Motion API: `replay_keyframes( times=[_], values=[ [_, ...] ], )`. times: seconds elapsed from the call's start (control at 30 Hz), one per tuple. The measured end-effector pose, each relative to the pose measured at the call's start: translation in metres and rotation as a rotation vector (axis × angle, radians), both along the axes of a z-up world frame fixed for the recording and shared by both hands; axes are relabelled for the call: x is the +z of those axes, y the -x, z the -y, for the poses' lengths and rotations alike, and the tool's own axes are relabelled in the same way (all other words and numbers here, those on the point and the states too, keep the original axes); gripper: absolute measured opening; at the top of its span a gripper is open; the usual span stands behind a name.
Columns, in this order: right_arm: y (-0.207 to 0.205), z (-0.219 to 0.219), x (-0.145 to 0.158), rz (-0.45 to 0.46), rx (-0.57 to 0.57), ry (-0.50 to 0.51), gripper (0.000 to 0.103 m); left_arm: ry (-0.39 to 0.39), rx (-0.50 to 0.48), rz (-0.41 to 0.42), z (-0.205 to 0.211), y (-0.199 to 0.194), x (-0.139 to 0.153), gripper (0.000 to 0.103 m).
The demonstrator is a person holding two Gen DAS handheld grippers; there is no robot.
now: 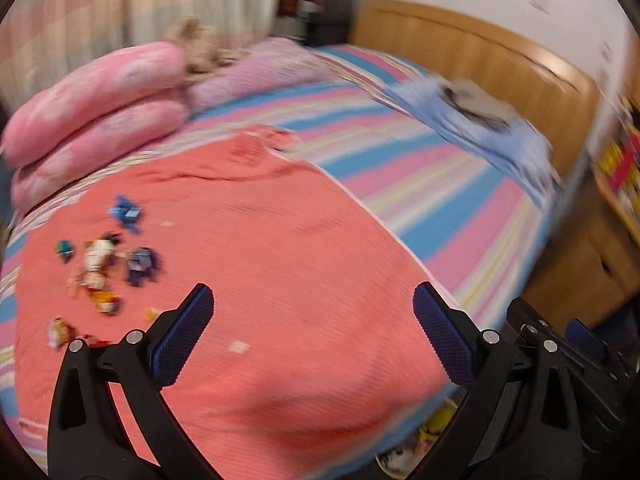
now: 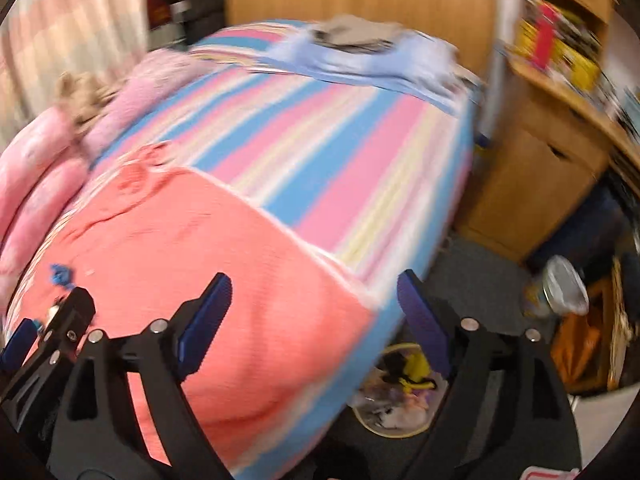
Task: Collect trash
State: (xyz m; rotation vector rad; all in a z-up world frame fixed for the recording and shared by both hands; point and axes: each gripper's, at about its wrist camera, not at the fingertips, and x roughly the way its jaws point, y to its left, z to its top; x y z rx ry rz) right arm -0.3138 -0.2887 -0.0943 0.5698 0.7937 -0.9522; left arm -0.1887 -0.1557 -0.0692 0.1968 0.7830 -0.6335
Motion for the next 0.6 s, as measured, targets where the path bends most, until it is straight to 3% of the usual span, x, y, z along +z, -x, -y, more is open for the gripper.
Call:
replay_keyframes(
  times=[0.07, 0.27, 0.37, 0.6],
  values=[
    [-0.032, -0.013, 0.013, 0.006, 0.06, 0.009, 0.095, 0.019, 0.066, 0.004, -0.021, -0.02, 0.01, 0.098],
    [-0.121, -0.064, 0.039, 0.042, 0.271, -0.009, 0.095, 0.039, 0.297, 0.033, -0.1, -0.08, 0.036, 0.098],
    [-0.162, -0.092, 0.054, 0.077, 0.368, -0.029, 0.095, 0.011, 0.427, 0.055, -0.148, -0.104, 0.044, 0.098],
    [-0.242, -0.182, 0.09, 0.105, 0.611, 0.002, 0.095, -0.014, 0.677, 0.082, -0.244, -0.134, 0.059, 0.098]
  ],
)
